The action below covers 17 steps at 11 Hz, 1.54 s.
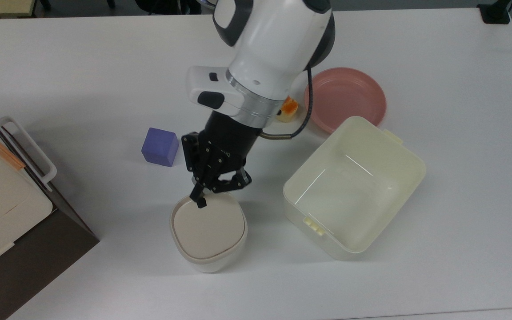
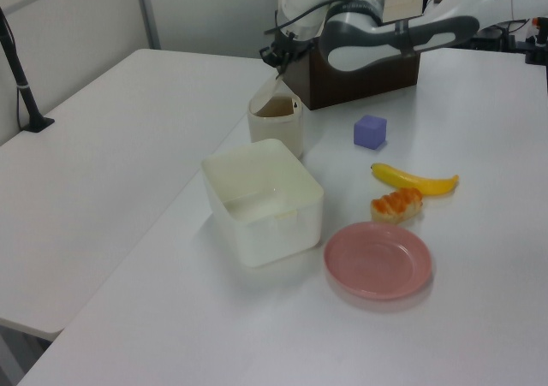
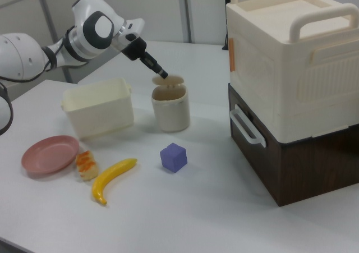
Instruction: Close the trash can
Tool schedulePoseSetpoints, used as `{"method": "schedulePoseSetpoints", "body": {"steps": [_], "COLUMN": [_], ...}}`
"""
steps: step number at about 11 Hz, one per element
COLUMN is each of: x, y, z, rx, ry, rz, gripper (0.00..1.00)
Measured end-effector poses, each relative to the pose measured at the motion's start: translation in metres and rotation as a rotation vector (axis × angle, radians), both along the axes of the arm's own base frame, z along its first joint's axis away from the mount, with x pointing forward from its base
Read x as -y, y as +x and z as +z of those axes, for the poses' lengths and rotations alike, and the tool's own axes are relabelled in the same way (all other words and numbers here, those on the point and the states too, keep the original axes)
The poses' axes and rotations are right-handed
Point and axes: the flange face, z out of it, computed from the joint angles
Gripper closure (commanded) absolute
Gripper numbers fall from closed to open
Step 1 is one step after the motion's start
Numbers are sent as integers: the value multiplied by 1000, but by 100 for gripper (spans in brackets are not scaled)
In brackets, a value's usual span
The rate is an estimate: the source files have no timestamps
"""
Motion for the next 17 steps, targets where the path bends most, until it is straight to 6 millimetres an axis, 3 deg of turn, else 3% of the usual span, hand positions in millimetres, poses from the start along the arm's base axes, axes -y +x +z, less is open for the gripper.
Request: {"method": "schedulePoseSetpoints", "body": {"steps": [2,5,6,9,11,13,15,17], "x": [13,22,16,2,4,5,3,2], "y": [-11,-13,-6,9,9,12,19,23], "z": [-3,-34,-24,43,52,35,-5,-31], "rx": [-166,-213,-89,457,528,506,450,399], "ry": [-19,-18,31,217,251,242,192,132], "rz": [64,89,71,33,19,11,22,38], "gripper": [100,100,100,100,100,100,100,100]}}
